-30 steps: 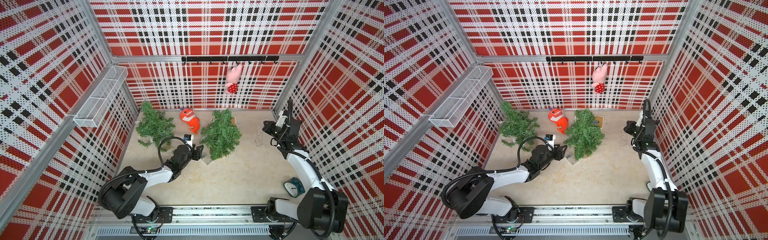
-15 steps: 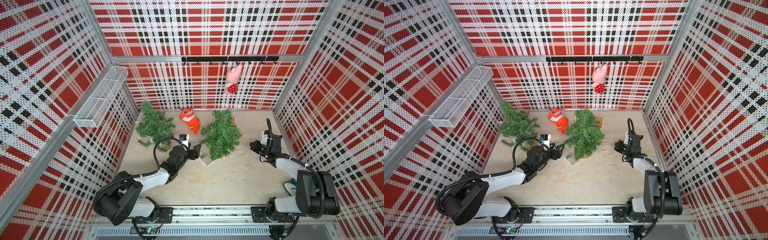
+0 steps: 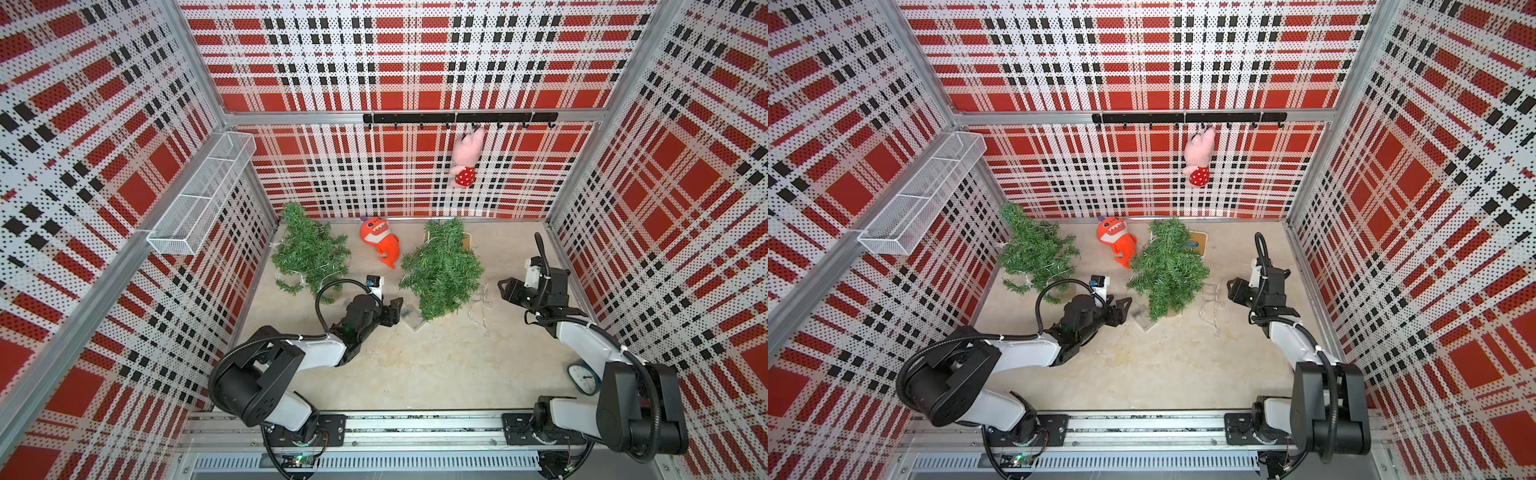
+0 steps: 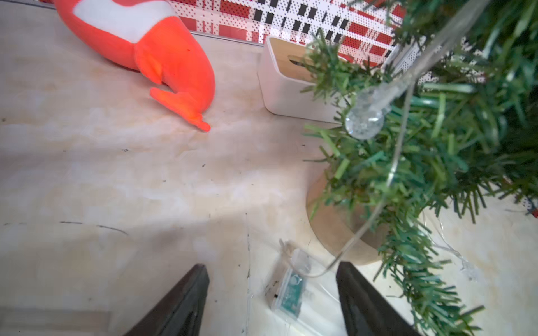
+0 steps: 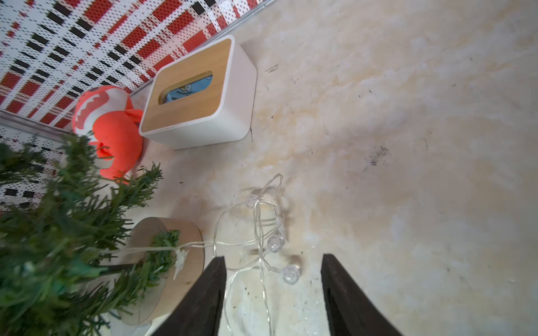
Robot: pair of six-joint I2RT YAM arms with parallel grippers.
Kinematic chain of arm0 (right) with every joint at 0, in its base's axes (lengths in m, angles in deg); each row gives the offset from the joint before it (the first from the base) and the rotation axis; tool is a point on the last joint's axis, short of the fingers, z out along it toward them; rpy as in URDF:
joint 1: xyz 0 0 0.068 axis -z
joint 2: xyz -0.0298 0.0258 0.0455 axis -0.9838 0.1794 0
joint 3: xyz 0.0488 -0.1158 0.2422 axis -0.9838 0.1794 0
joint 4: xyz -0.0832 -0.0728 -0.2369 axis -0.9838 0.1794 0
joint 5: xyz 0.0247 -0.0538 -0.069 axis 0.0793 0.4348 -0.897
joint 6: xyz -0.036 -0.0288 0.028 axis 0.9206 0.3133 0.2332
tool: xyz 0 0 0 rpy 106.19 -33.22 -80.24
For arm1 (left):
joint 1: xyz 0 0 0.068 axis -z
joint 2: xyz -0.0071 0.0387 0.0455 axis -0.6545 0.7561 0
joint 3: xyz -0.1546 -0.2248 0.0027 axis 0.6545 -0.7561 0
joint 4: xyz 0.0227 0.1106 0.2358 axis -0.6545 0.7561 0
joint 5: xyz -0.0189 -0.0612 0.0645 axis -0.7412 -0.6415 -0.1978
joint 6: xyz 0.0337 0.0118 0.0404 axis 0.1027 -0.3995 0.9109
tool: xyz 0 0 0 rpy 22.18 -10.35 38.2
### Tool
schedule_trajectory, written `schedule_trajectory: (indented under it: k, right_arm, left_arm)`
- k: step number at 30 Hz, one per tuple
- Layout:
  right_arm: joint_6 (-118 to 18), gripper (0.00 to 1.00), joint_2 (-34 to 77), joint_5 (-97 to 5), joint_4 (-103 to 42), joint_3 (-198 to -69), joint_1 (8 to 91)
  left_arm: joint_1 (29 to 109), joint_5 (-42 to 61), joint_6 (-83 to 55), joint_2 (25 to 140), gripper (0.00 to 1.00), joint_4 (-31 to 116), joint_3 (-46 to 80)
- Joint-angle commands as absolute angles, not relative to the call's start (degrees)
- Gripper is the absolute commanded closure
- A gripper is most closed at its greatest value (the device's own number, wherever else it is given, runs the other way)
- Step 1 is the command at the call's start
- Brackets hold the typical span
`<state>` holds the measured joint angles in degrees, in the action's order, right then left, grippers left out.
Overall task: Wrap string light around the christmas tree
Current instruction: Wrap the light string around the Christmas tree.
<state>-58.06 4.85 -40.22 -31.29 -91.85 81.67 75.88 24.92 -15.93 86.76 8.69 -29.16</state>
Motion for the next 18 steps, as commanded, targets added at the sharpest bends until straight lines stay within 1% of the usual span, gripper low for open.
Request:
schedule_trajectory:
  k: [1, 3, 4, 8, 12, 18]
  right_arm:
    - [-56.9, 0.42, 2.1, -36.9, -37.0, -89.6, 79.9]
    - [-56.8, 0.41, 1.9, -36.7, -40.7, -88.2, 78.1]
    - [-56.7, 0.41, 2.2, -35.8, -43.8, -87.1, 77.0]
    - [-57.2, 0.39, 5.0, -32.5, -57.9, -82.3, 74.4]
    - [-58.9, 0.38, 11.3, -28.9, -66.9, -81.1, 72.9]
    - [-58.9, 0.36, 18.8, -34.5, -73.8, -83.2, 67.3]
  left_arm:
    - [76.4, 24.1, -12.5, 89.8, 0.31, 5.1, -26.0]
    - [75.9, 23.8, -13.0, 91.2, 0.34, 4.0, -25.4]
    - [75.2, 23.2, -13.7, 91.7, 0.37, 3.0, -25.4]
    - [73.3, 19.2, -16.6, 93.3, 0.54, 0.7, -24.2]
    - [73.6, 16.2, -17.4, 93.9, 0.7, -0.8, -24.0]
    - [73.7, 15.2, -17.8, 92.8, 0.88, -1.1, -24.7]
